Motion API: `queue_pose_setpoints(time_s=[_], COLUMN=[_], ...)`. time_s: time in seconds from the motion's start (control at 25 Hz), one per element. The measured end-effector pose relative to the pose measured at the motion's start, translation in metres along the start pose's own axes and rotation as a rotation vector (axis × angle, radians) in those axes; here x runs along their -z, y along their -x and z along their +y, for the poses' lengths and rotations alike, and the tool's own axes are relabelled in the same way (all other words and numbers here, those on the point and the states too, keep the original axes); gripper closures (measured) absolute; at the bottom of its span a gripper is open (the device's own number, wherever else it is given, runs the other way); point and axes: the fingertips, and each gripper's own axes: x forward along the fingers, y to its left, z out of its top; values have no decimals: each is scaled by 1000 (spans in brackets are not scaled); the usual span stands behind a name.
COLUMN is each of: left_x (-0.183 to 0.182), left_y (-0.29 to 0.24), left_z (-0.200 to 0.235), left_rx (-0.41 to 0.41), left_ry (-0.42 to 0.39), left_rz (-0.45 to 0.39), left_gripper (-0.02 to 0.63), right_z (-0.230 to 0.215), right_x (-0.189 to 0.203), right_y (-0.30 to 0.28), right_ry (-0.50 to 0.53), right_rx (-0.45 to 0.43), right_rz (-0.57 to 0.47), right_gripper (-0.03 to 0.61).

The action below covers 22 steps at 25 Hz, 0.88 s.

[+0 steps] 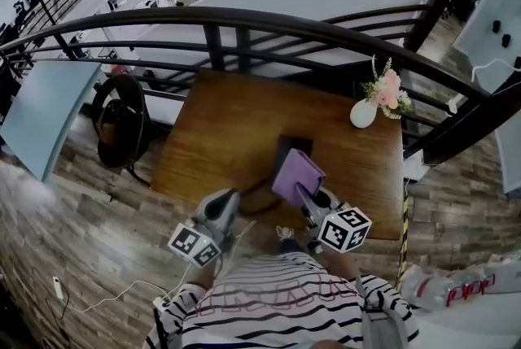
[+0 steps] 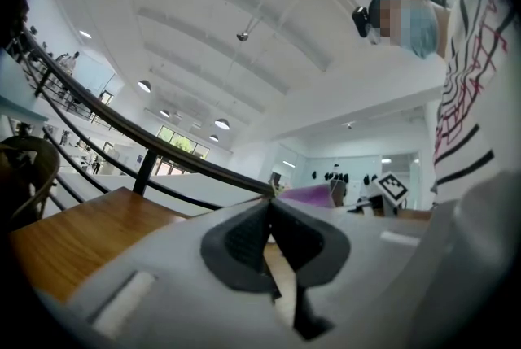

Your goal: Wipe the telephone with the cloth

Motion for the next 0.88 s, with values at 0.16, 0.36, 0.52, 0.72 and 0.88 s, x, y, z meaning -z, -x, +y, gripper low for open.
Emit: queue_pose_setpoints(time_s=[0.16,0.36,0.52,0.72,0.88], left_x=[-3,-6,-10,-11,-10], left_y=[10,24,39,51,58], left_z=[0,-1,-2,-4,-2], left_rx=[-4,-8,-14,-19,-23], left_ry=[-7,-11,-16,-17,-14], left_rz=[-1,3,2,3,7], left_gripper=[612,612,612,612,612], right_z=[16,28,41,47,49], right_x=[4,12,20,26,33], right_y=[3,6,5,7,6], right_ry=[14,28,47,50,39], right_rx=[-26,-24,-21,-3,2], right_rz=[10,11,16,16,25], right_gripper=[540,540,540,540,540])
